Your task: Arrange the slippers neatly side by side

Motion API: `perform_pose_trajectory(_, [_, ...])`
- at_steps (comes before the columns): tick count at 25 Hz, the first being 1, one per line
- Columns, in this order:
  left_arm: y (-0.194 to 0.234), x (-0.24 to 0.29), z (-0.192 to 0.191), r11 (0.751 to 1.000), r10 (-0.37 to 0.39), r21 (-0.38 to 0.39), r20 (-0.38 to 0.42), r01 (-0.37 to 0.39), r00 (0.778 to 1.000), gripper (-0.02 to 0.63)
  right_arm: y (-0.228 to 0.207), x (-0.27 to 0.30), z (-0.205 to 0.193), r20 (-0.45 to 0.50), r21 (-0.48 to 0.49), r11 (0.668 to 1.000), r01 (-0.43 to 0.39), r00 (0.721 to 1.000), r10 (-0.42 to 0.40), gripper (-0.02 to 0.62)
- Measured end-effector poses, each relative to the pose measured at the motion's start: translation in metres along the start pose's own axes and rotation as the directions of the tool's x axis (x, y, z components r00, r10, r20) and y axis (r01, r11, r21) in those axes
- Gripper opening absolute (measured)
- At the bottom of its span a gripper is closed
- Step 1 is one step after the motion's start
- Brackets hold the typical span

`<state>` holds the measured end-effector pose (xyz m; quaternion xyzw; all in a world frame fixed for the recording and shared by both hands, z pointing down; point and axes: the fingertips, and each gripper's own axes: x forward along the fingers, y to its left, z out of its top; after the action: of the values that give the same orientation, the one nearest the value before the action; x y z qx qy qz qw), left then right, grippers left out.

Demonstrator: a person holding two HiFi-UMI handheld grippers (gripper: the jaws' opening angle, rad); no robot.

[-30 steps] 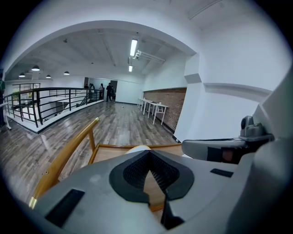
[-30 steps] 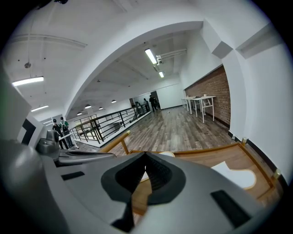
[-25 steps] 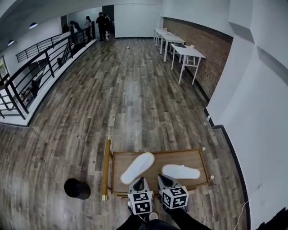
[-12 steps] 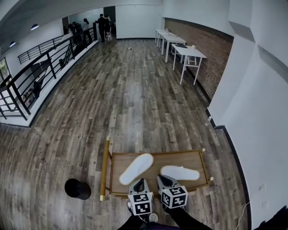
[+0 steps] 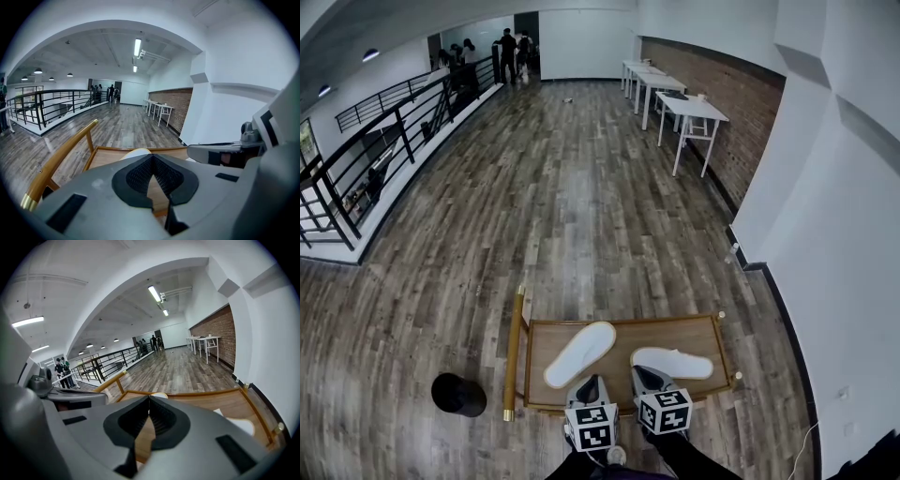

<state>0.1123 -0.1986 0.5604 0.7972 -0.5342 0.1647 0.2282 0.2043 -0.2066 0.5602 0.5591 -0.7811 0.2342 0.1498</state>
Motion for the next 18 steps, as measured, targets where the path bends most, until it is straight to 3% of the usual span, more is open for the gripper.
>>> perform_pose_trajectory(9, [0.008,0.005,0.003,1.0,0.009,0.001,-0.007,-0.009,1.0,-0.002,-0.05,0.006,0.005,-0.008,-0.1,0.995,0.024,1.0,-0.025,-0.002])
perform_pose_trajectory(14, [0.013,0.009,0.001,1.0,0.003,0.005,-0.019,-0.003,1.0,-0.002,-0.085,0.011,-0.001,-0.084,-0.201,0.979,0.042,0.995,-0.059,-0.002])
perform_pose_trajectory(18, [0.018,0.015,-0.005,1.0,0.004,0.011,-0.021,-0.004,1.0,-0.002,-0.111,0.019,-0.009,-0.164,-0.297,0.955,-0.007,0.985,-0.044,0.018])
